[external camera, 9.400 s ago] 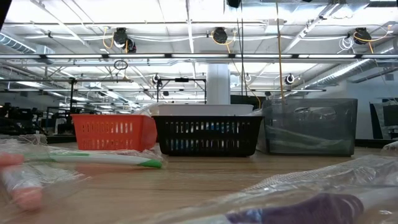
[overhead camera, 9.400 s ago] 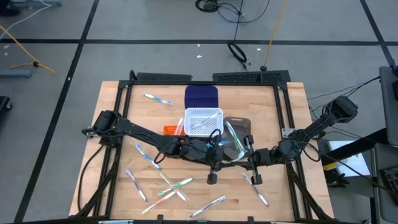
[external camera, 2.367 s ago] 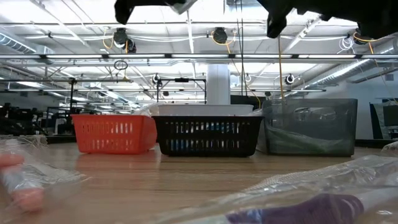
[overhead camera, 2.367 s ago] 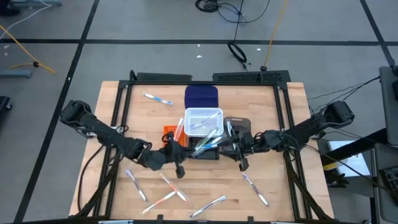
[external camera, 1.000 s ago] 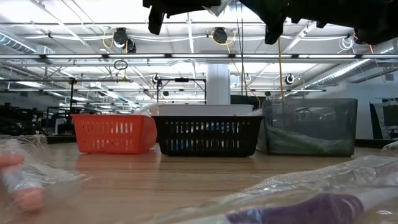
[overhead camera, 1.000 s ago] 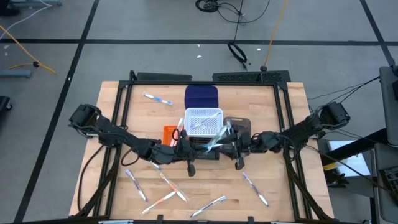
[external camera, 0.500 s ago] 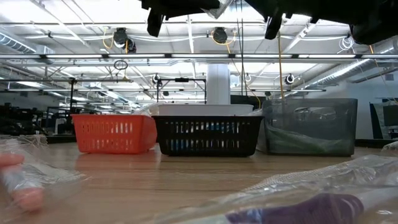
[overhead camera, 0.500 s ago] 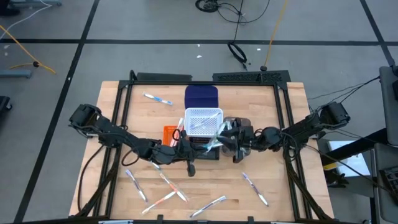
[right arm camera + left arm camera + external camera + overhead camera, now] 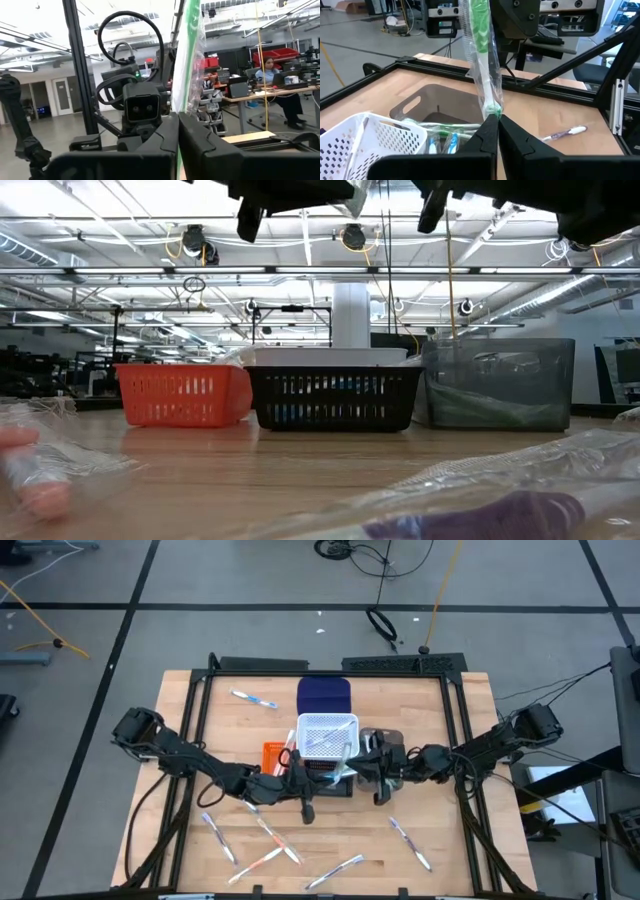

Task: Pick & Place Toothbrushes
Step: Put the green toothbrush into the black bin

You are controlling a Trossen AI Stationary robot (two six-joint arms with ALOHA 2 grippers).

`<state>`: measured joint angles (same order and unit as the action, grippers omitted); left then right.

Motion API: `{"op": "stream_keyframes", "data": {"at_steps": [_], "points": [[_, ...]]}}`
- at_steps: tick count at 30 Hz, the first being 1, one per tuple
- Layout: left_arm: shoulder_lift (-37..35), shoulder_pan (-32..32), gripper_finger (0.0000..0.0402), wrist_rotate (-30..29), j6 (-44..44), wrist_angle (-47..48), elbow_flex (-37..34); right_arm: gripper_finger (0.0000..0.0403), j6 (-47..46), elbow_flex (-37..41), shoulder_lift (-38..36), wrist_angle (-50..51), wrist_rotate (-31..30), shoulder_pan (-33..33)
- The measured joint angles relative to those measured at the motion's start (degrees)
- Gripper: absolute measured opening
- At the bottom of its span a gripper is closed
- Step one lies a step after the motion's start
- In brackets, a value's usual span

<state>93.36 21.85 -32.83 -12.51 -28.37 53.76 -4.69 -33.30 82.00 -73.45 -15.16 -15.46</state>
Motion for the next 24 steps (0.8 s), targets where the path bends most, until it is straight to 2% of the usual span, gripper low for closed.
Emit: {"op": "stream_keyframes", "data": {"at_steps": [4,10,19,24], "points": [[0.0,0.0,0.0003,0.0,0.7,0.0,0.0,0.0,0.2,0.0,0.0,0.1,0.1,0.0],[-0.5,0.7,0.0011,-0.3,6.3,0.0,0.0,0.0,0.4,0.0,-0.1,0.1,0.2,0.0],[-5.0,2.6,0.0094,-5.2,12.6,3.1,0.0,0.0,0.2,0.0,-3.4,5.9,0.1,0.0],[-10.2,3.8,0.013,-5.3,11.8,13.7,0.0,0.0,-0.9,0.1,-8.3,16.5,-3.5,-0.2]]}}
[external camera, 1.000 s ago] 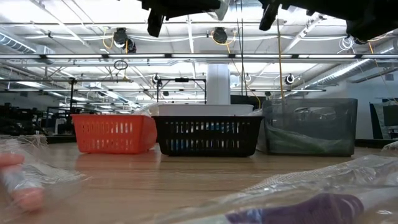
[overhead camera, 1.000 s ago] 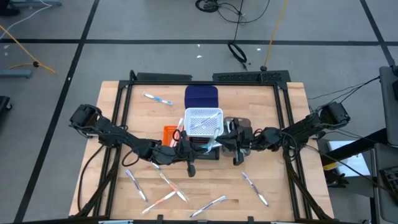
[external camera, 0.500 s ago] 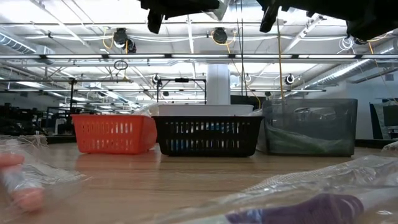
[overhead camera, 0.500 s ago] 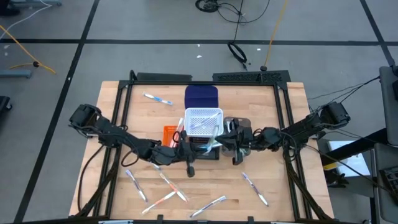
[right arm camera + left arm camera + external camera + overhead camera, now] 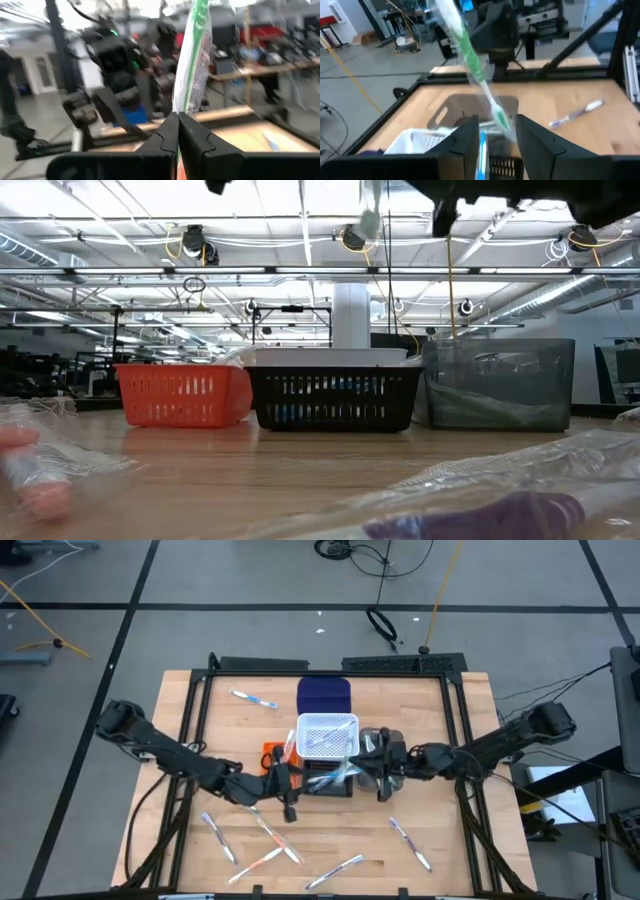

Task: Pick & Place Toothbrushes
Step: Put the green toothbrush into the black bin

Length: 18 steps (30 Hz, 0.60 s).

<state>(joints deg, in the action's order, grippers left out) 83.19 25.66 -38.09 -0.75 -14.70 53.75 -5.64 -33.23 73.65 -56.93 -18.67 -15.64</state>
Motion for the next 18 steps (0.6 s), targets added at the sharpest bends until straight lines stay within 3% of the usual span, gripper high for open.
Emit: {"op": "stream_keyframes", "data": {"at_steps": [8,14,18], "points": [[-8.1,3.8,0.0143,0.4,-10.9,19.3,-0.1,0.0,-8.5,0.0,-11.4,24.0,-8.9,-0.2],[-9.9,6.9,0.0143,2.4,-19.3,26.7,0.0,0.0,-19.2,0.0,-19.5,44.8,-15.6,-0.2],[-9.9,9.0,0.0143,3.2,-22.5,29.7,0.0,0.0,-27.0,0.0,-22.6,55.9,-16.0,-0.2]]}}
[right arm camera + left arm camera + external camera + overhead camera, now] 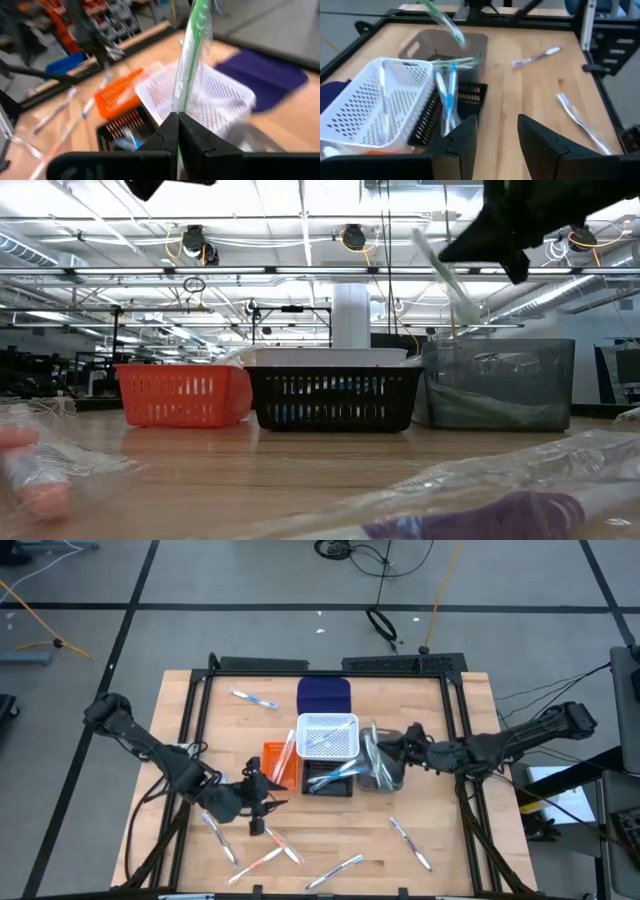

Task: Pick & Place Toothbrushes
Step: Put the green toothbrush into the black bin

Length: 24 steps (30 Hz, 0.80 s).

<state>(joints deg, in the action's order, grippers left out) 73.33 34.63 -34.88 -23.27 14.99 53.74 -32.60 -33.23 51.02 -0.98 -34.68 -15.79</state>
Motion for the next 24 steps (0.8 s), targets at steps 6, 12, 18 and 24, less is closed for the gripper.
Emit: {"op": "stream_keyframes", "data": {"at_steps": [6,12,18,24], "points": [[0.0,2.4,0.0143,0.1,-1.3,2.3,0.0,0.0,-8.0,0.0,-2.0,11.9,1.7,1.0],[0.0,3.9,0.0143,0.1,-1.4,2.0,0.0,0.0,-14.6,0.0,-1.1,21.4,4.7,2.3],[0.0,3.9,0.0143,0.1,-1.3,2.0,0.0,0.0,-15.9,0.0,0.3,22.3,8.7,3.0],[0.0,3.9,0.0143,0.0,-1.3,2.0,0.0,0.0,-14.1,0.0,1.8,22.3,9.5,3.4]]}}
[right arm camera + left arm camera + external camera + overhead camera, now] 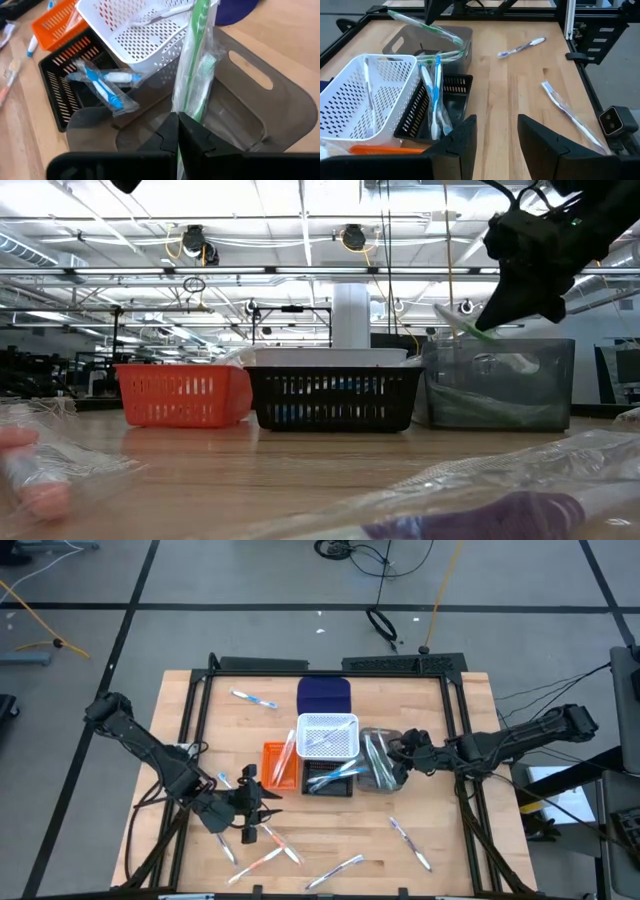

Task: Pick & Place Toothbrushes
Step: Put the green toothbrush into the black bin, then put the purple toothbrush into the white basket

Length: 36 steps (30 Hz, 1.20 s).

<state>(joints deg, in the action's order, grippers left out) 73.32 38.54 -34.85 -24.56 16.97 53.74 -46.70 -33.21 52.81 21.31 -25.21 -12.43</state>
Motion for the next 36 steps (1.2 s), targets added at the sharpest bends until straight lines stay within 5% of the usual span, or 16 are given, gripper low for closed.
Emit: {"op": "stream_keyframes", "data": {"at_steps": [6,14,18,26,36], "points": [[0.0,0.0,0.0143,-0.1,0.0,0.0,0.0,0.002,-0.7,0.0,1.2,0.0,0.1,0.0],[0.0,0.0,0.0143,-0.2,-0.1,0.0,0.0,0.0106,1.2,0.0,1.3,-0.2,0.1,0.0],[0.0,0.0,0.0143,-0.2,-0.1,0.0,0.0,0.0127,1.6,0.0,1.1,-3.0,5.5,0.0],[0.0,0.0,0.0143,-0.2,0.0,0.0,0.0,0.0117,0.1,0.0,1.1,-9.3,25.6,-3.6],[0.0,0.0,0.0143,-0.2,-0.4,0.0,0.0,0.0094,-18.4,0.0,3.5,-11.4,23.5,-20.9]]}}
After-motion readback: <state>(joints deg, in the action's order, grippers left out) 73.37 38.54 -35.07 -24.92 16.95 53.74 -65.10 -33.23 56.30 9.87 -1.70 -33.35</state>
